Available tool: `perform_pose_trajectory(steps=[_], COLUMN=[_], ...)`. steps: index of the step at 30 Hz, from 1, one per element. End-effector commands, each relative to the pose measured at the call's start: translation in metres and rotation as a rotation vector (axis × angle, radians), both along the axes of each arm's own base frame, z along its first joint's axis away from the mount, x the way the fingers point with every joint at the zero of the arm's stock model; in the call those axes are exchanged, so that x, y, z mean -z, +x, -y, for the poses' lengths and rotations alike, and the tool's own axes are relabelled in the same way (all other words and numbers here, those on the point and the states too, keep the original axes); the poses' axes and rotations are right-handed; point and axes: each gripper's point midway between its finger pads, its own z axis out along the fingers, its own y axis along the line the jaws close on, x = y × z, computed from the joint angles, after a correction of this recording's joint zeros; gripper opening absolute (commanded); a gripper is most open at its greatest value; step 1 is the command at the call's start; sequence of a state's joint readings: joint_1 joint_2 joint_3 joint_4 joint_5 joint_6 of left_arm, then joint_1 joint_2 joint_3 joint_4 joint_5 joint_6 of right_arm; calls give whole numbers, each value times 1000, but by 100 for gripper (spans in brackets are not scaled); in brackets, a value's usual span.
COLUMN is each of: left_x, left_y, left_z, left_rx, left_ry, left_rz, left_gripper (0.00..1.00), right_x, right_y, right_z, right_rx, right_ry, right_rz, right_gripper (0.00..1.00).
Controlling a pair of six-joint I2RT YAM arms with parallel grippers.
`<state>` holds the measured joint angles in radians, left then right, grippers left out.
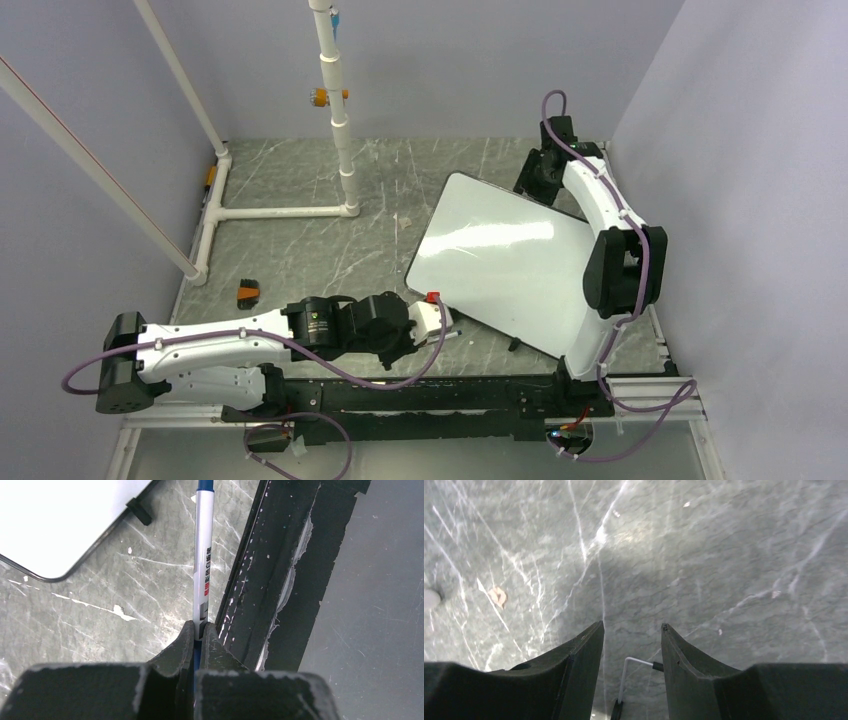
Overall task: Write a sentence on the whiteboard
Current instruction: Move the whiteboard to the center of the board.
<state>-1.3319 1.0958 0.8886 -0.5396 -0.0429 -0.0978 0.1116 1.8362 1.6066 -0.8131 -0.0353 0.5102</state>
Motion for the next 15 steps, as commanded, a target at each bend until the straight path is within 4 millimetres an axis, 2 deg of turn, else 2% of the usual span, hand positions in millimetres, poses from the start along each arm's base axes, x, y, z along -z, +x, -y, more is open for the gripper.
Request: perform_pose_trajectory(steps=[1, 6, 10, 15], left_x=[-12, -17, -24, -41], left_y=[0, 1, 3, 9], left_z=[3, 7, 10, 9], left_rx=[-5, 0, 4, 6], left_ry=[-37, -44, -57, -63], left_rz=[11, 14, 30, 79], left_gripper=[0, 0, 0, 0], right_x=[-17, -27, -52, -94], right_y=[-17, -21, -17, -13], right_z=[-34, -50, -53, -39], right_rx=[-142, -235, -291, -277], right_ry=[76, 49, -9, -95], right_rz=[39, 86, 153, 246], right_gripper=[48, 49, 56, 90])
